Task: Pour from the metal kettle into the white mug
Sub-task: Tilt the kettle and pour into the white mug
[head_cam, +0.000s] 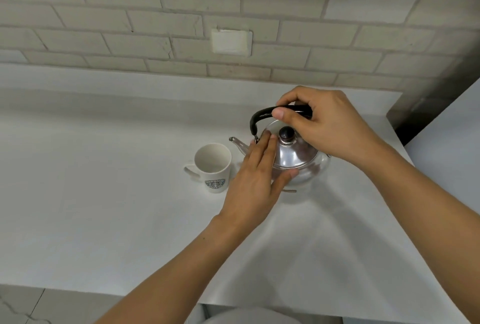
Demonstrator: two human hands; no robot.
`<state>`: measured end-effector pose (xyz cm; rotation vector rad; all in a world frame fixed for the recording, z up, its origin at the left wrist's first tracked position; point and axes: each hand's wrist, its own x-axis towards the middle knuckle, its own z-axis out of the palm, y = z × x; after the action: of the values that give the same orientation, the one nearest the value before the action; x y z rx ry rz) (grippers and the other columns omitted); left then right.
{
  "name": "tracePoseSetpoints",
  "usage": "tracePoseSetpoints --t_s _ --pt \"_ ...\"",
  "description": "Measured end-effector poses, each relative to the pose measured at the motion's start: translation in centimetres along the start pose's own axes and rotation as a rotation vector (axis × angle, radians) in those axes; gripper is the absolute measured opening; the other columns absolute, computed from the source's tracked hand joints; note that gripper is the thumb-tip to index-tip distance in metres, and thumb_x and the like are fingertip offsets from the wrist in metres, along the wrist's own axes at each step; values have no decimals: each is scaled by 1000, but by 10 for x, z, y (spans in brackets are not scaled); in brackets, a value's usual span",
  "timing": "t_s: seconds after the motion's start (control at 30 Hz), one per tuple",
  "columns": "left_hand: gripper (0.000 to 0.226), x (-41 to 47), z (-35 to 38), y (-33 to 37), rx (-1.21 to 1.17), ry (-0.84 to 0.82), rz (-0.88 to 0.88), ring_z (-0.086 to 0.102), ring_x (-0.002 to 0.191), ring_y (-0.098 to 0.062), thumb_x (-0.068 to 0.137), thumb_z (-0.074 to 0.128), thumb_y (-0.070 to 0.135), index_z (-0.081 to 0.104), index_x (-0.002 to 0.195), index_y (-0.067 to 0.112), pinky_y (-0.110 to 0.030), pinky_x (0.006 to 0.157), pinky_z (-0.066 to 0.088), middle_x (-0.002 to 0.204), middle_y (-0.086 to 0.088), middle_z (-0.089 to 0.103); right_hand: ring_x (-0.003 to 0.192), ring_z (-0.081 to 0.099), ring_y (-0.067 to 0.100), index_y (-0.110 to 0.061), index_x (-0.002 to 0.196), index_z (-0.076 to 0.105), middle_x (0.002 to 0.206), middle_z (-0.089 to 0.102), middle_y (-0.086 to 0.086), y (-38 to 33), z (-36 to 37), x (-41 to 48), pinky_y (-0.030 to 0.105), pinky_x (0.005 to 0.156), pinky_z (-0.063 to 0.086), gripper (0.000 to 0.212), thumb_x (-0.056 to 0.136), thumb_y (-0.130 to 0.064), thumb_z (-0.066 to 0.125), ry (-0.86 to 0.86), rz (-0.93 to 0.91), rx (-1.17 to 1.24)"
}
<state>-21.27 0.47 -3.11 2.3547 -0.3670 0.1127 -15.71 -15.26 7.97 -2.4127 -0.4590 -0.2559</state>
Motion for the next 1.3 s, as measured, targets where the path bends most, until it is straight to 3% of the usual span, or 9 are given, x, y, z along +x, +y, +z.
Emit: tracePoseSetpoints --t_s 0.17,0.37,0.63,0.7,0.8,0.9,1.17,1.3 --pt "80 -2 3 -2 -91 41 -47 8 165 -13 104 43 60 13 169 24 -29 127 22 178 7 11 94 68 6 -28 114 76 105 77 -11 -20 4 12 20 80 51 24 97 -42 66 -85 -103 -88" --pt "78 -6 -1 -3 -220 105 -108 10 162 -1 104 46 61 14 168 29 3 110 3 177 12 15 100 69 15 -28 119 76 108 77 -5 -40 9 27 40 89 55 27 99 -42 63 -198 -202 -201" --pt "77 -7 -4 4 -349 152 -150 15 159 1 105 49 58 19 168 27 6 111 8 175 11 21 91 64 11 -31 116 77 98 76 -8 -62 12 41 44 82 55 25 100 -42 61 -256 -300 -320" --pt "75 -8 -5 6 -380 166 -152 20 158 1 105 50 56 22 168 27 2 115 13 174 10 24 89 63 10 -32 114 77 94 75 -11 -67 12 43 44 81 56 24 100 -42 61 -278 -309 -332" --pt "72 -8 -5 9 -430 179 -140 22 159 0 105 51 54 24 167 28 -24 128 25 172 11 29 86 59 9 -35 113 77 84 64 -17 -73 13 46 44 78 57 23 100 -43 60 -325 -315 -369" --pt "72 -8 -5 10 -472 192 -151 25 159 -3 105 52 54 25 167 28 -37 128 29 170 11 32 90 62 13 -35 115 77 88 67 -13 -78 14 48 42 77 57 24 101 -44 59 -353 -330 -412" --pt "69 -6 -5 10 -512 242 -161 31 156 -5 105 52 52 29 166 28 -42 125 36 167 9 38 98 67 23 -34 117 76 103 74 -6 -86 18 55 33 68 46 26 102 -42 57 -362 -379 -498" --pt "67 -5 -4 11 -542 255 -157 33 155 -4 106 52 52 30 165 29 -43 124 38 165 10 39 98 67 25 -33 116 76 94 68 -8 -89 19 57 33 66 42 26 102 -43 56 -375 -390 -530"
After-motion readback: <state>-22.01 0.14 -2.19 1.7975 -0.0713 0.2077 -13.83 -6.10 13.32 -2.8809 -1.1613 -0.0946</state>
